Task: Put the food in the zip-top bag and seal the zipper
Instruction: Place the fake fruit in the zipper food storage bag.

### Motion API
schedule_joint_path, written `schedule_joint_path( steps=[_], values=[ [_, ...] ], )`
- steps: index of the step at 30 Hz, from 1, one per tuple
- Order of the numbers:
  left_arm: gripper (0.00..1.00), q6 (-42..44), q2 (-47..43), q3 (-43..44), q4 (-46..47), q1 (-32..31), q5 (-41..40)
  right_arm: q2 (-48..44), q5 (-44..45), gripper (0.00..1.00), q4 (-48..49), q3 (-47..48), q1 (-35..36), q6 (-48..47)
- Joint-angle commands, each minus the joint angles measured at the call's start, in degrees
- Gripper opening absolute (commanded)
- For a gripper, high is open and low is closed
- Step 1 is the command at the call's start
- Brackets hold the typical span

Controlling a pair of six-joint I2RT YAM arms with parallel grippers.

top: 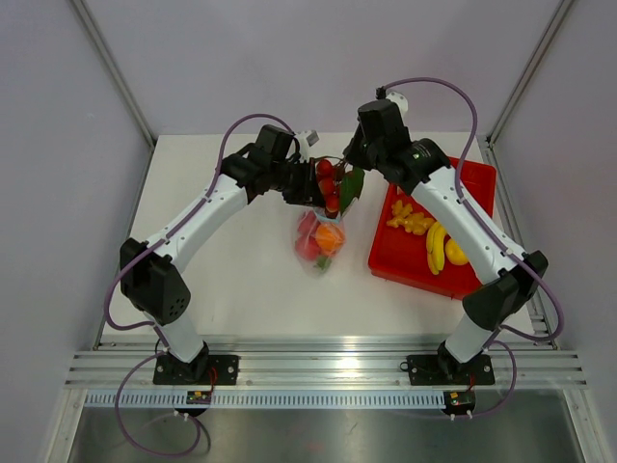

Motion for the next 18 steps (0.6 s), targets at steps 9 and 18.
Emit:
schedule_joint_path(
  steps=[9, 18],
  values=[
    [0.00, 4.0, -2.2, 1.2, -0.9, -0.3, 2.1, 0.9, 0.5, 0.00, 0.0, 6.4, 0.7, -2.7],
    [0.00, 4.3, -1.6, 2.7, -1.2, -0.1, 2.4, -1.7, -4.2, 0.00, 5.8, -8.1, 0.7, 2.1]
  ],
)
